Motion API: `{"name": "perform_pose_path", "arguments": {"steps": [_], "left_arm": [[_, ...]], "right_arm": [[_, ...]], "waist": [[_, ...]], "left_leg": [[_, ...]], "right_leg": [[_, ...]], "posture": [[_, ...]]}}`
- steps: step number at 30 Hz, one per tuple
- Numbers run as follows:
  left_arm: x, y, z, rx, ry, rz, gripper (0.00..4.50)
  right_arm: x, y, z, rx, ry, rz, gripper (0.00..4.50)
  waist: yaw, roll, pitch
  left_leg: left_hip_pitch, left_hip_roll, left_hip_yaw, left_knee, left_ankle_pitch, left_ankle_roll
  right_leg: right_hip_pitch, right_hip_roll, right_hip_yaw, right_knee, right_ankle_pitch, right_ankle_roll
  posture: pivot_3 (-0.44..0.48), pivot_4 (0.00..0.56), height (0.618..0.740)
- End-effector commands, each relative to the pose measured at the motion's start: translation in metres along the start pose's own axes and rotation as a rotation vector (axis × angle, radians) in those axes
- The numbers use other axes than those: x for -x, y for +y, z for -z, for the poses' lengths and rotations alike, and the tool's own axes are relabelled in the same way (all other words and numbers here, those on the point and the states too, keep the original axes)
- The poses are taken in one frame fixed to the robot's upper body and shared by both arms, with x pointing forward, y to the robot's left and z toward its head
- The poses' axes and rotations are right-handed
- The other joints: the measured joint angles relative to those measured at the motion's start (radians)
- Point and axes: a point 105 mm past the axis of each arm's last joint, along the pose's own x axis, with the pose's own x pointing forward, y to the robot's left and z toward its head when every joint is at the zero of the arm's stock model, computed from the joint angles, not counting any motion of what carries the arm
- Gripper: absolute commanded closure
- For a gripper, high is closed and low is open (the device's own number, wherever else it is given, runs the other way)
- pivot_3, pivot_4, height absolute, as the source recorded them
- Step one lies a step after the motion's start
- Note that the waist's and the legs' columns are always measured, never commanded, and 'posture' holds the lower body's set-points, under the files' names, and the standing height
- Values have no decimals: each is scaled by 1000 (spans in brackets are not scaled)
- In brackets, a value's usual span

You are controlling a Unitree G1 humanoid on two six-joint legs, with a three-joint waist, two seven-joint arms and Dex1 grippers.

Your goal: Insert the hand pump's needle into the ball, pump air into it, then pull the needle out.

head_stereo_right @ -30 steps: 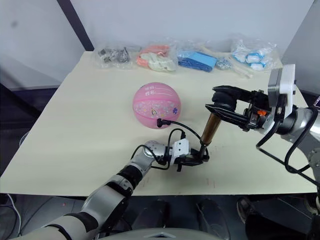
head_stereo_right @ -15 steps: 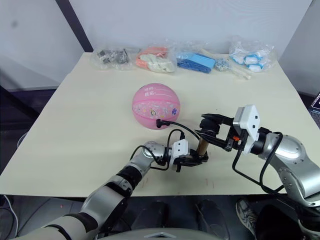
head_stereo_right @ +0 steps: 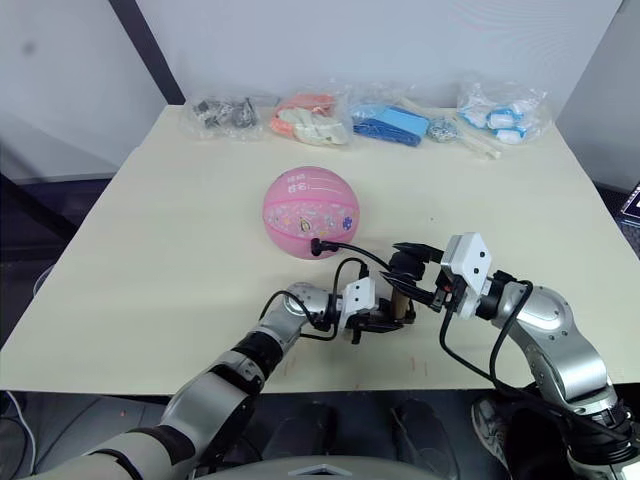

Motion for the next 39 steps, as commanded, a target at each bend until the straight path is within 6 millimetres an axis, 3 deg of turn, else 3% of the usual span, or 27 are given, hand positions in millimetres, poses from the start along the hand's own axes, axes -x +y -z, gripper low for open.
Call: {"name": "perform_pose_path", "arguments": {"steps": [1, 3, 5, 6, 7, 11, 19, 22, 39], "left_arm": [[7, -6, 18, 42, 55, -1, 3388], [7, -5, 17, 38, 52, -3, 3388], [7, -3, 15, 43, 44, -14, 2387], [7, -3, 15, 43, 43, -16, 2247], [6, -2, 14, 45, 42, -16, 1533], [7, -2, 13, 48, 36, -14, 62], [16, 1, 0, 45, -42, -17, 16], [27, 2, -16, 14, -106, -12, 16], [139, -9, -78, -104, -218, -48, 16]], "right_arm": [[3, 7, 37, -95, 128, -7, 2571], [3, 7, 36, -93, 127, -6, 2571], [3, 6, 36, -91, 127, -6, 2571], [3, 6, 36, -91, 127, -4, 2571], [3, 6, 36, -89, 128, -5, 2571], [3, 5, 35, -89, 124, -1, 2571], [2, 4, 34, -87, 121, 0, 2571], [1, 3, 33, -81, 119, 1, 2571], [12, -16, -3, 45, 93, 14, 2571]], "waist": [[0, 0, 0], [0, 0, 0], [-1, 0, 0], [0, 0, 0], [1, 0, 0], [1, 0, 0], [-1, 1, 1], [-1, 4, 3], [5, 13, 12]], "left_leg": [[0, 0, 0, 0, 0, 0], [0, 0, 0, 0, 0, 0], [0, 0, 0, 0, 0, 0], [0, 0, 0, 0, 0, 0], [0, 0, 0, 0, 0, 0], [0, 0, 0, 0, 0, 0], [0, 0, 0, 0, 0, 0], [-1, 1, 0, 0, 0, 0], [-3, 1, 0, 0, 0, 0]], "right_leg": [[0, 0, 0, 0, 0, 0], [0, 0, 0, 0, 0, 0], [0, 0, 0, 0, 0, 0], [0, 0, 0, 0, 0, 0], [0, 0, 0, 0, 0, 0], [0, 0, 0, 0, 0, 1], [0, 0, 0, 0, 1, -1], [-1, 0, 0, 0, 1, -2], [-2, -1, 1, 0, 1, -3]], "posture": [[0, 150, 740], [0, 150, 740], [0, 150, 740], [0, 150, 740], [0, 150, 740], [0, 150, 740], [0, 150, 740], [0, 150, 740], [0, 150, 740]]}}
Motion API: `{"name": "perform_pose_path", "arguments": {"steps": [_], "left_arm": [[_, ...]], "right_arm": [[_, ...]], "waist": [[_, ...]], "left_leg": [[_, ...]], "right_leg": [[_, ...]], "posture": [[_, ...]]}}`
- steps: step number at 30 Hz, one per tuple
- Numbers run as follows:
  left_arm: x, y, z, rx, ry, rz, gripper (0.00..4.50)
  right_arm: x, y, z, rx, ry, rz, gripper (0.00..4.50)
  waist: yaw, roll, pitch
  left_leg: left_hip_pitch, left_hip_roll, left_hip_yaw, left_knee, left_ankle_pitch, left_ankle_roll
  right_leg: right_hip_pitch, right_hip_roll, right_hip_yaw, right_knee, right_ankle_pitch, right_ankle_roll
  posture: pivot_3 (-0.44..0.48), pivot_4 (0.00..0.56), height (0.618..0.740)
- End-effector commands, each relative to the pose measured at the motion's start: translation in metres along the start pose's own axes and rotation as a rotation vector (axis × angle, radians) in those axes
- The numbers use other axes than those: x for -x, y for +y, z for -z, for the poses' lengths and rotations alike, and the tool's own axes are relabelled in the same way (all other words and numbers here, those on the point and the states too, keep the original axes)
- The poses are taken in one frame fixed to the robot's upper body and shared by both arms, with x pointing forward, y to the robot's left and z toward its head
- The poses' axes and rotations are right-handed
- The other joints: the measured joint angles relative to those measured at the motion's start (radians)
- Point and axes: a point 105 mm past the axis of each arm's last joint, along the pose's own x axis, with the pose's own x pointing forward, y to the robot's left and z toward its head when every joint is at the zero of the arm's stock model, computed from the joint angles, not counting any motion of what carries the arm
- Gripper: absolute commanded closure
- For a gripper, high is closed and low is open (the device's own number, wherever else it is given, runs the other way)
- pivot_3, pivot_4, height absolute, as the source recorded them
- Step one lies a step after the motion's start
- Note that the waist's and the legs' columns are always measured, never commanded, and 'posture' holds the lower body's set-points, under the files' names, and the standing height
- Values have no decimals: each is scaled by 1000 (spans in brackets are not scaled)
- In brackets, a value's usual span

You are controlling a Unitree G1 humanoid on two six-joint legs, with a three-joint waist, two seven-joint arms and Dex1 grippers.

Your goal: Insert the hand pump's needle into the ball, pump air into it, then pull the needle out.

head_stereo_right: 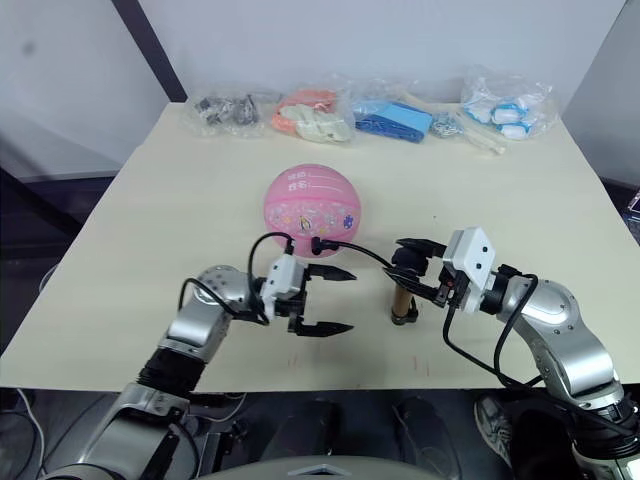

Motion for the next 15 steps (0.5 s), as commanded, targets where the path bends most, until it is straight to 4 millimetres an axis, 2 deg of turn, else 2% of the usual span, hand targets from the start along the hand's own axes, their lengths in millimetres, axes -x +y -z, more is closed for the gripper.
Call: {"name": "perform_pose_path", "arguments": {"steps": [1, 6, 13, 15], "left_arm": [[18, 3, -22, -31, -46, -30, 16], [48, 3, -35, -33, -31, -60, 16], [73, 2, -40, -12, -14, -96, 16], [77, 2, -40, -8, -11, -101, 16]], "right_arm": [[8, -4, 7, -11, 70, 1, 2571], [18, -13, -4, 48, 92, -14, 2571], [28, -26, -21, 119, 132, -44, 2571], [30, -29, -26, 143, 140, -51, 2571]], "waist": [[0, 1, 2], [0, 4, 9], [2, 6, 15], [2, 6, 15]], "left_leg": [[0, 0, 0, 0, 0, 0], [-3, 0, 0, 0, 0, 0], [-7, -1, -1, 0, 0, 0], [-12, -1, -1, 1, 0, 0]], "right_leg": [[0, 0, 0, 0, 0, 0], [-2, 0, 0, -1, 0, 0], [-4, -1, -2, -2, 0, 0], [-10, -1, -2, -2, 0, 0]], "posture": [[0, 150, 740], [0, 150, 740], [0, 150, 740], [0, 150, 740]]}}
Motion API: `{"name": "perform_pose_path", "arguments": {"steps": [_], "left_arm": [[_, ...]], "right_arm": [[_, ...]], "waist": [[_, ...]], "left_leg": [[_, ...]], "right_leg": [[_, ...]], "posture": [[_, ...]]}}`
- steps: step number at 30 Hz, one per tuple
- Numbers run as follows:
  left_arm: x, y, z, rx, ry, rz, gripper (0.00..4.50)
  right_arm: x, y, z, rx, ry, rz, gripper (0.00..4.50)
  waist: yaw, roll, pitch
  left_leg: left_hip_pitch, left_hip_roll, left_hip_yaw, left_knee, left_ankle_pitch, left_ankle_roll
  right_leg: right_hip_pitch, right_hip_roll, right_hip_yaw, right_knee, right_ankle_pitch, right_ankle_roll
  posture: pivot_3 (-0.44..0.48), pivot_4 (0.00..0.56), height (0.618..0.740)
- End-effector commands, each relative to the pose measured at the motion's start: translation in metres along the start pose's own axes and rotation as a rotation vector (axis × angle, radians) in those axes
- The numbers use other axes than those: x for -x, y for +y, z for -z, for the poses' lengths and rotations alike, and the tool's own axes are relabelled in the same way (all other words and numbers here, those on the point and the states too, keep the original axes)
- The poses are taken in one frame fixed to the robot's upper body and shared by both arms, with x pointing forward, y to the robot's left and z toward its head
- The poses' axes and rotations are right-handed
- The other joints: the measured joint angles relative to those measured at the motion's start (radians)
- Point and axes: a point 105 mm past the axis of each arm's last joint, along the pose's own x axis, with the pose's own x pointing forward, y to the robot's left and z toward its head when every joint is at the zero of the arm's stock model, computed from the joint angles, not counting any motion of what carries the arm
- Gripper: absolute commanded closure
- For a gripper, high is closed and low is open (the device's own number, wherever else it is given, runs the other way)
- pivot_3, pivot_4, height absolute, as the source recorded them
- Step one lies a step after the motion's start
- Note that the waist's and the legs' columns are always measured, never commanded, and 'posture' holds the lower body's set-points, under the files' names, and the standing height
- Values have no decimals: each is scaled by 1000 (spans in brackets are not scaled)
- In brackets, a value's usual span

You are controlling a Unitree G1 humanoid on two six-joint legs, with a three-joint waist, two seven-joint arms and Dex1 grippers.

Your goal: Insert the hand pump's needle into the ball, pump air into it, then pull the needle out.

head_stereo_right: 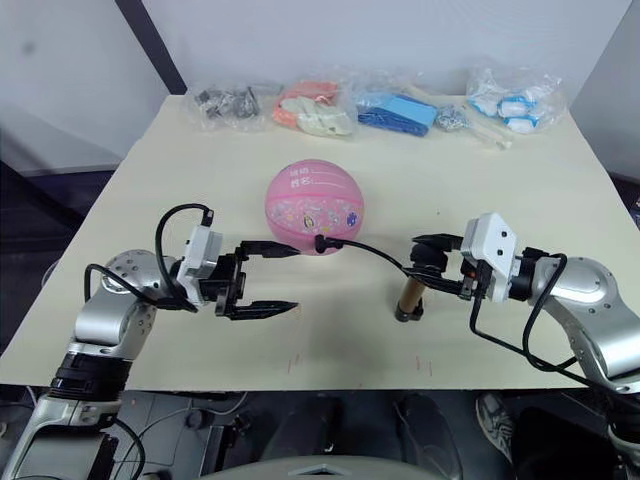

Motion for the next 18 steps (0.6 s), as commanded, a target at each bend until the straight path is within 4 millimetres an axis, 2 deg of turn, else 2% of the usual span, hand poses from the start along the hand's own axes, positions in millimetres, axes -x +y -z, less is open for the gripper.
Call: {"name": "perform_pose_path", "arguments": {"steps": [1, 9, 15, 18], "left_arm": [[10, 1, -12, -33, -17, -19, 16], [9, 3, -19, -47, -46, -31, 16], [12, 2, -19, -48, -49, -21, 16], [16, 1, -19, -47, -43, -17, 16]], "right_arm": [[13, -17, -14, 80, 24, 36, 2571], [28, -38, -26, 206, 104, 34, 2571], [30, -43, -28, 300, 168, -4, 2571], [28, -40, -23, 382, 244, -60, 2571]], "waist": [[1, 0, 0], [-1, 0, 1], [-2, 0, 1], [-2, 0, 2]], "left_leg": [[-3, 0, 0, 1, 0, 0], [-8, 0, 3, 0, 2, -4], [-9, 0, 4, 1, 2, -4], [-9, 0, 5, 1, 2, -4]], "right_leg": [[-3, 0, 0, 1, 0, 0], [-10, -1, 1, 2, 0, 0], [-12, -1, 2, 3, 0, 0], [-12, -1, 2, 4, 0, 0]], "posture": [[0, 150, 740], [0, 150, 740], [0, 150, 740], [0, 150, 740]]}}
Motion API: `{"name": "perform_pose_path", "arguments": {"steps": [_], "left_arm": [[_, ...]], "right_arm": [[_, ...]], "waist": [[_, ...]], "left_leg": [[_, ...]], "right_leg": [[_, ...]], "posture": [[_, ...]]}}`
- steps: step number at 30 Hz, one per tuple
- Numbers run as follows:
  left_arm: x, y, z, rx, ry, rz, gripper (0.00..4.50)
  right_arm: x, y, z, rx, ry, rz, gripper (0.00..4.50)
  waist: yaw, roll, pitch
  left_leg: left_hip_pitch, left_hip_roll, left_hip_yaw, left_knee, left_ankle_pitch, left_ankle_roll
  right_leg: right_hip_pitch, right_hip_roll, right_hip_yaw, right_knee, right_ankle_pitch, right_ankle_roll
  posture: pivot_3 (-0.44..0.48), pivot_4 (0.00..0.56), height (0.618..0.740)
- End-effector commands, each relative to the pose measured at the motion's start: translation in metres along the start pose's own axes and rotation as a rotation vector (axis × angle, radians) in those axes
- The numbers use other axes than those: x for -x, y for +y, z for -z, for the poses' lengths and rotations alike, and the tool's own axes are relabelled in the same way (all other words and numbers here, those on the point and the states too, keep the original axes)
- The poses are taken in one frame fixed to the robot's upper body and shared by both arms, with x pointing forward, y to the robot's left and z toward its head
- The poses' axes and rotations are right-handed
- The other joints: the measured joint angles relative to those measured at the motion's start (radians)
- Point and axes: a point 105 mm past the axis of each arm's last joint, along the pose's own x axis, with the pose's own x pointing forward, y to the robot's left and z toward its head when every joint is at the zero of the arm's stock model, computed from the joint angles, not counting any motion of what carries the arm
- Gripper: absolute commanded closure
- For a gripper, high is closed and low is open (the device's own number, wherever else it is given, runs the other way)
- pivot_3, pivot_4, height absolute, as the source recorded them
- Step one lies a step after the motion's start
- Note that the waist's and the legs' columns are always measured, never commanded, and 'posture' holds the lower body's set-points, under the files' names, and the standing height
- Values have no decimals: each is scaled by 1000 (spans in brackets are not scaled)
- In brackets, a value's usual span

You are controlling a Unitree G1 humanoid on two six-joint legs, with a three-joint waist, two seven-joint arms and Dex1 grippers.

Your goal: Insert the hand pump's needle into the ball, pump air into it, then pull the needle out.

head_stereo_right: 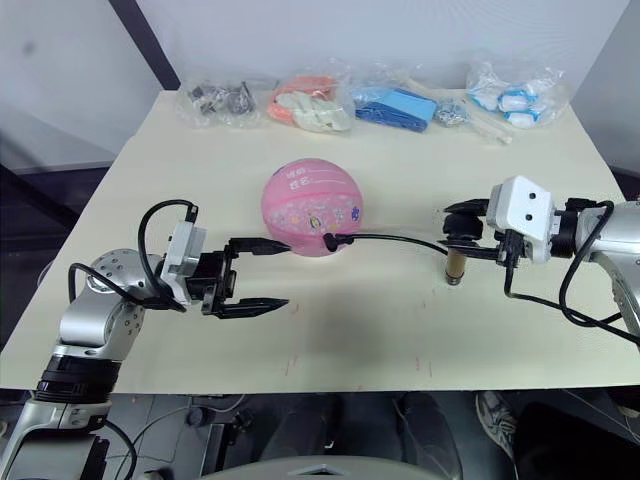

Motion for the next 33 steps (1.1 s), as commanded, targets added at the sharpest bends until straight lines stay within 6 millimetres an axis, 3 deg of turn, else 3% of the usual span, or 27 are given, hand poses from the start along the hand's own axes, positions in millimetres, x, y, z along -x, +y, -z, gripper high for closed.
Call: {"name": "perform_pose_path", "arguments": {"steps": [1, 14, 19, 23, 29, 33], "left_arm": [[10, 0, -11, -48, 0, -1, 16], [9, -2, -11, -61, 9, 27, 16], [10, -2, -11, -69, 14, 28, 16], [12, -2, -11, -72, 18, 26, 16], [16, -1, -8, -77, 25, 23, 0], [14, 0, -7, -82, 22, 28, 0]], "right_arm": [[-1, 0, -7, 117, 37, -39, 2571], [-65, 61, -19, 225, -44, -286, 2571], [-77, 65, -22, 224, -76, -290, 2571], [-76, 62, -21, 189, -84, -272, 2571], [-70, 57, -22, 124, -111, -252, 60], [-67, 54, -26, 70, -147, -230, 60]], "waist": [[0, 0, 0], [-2, -1, 0], [-2, -1, 0], [-2, -1, 0], [-2, -1, 0], [-2, -1, 0]], "left_leg": [[0, 0, 0, 0, 0, 0], [1, 0, 4, 4, 0, 0], [1, 0, 4, 4, 0, 0], [1, 0, 4, 4, 0, 0], [1, 0, 5, 4, 0, 0], [1, 0, 5, 4, 0, 0]], "right_leg": [[0, 0, 0, 0, 0, 0], [-5, 1, 5, 12, 0, 0], [-5, 1, 5, 13, 0, 0], [-5, 1, 6, 13, 0, 0], [-5, 1, 6, 13, 0, 0], [-5, 1, 6, 13, 0, 0]], "posture": [[0, 150, 740], [0, 150, 740], [0, 150, 740], [0, 150, 740], [0, 150, 740], [0, 150, 740]]}}
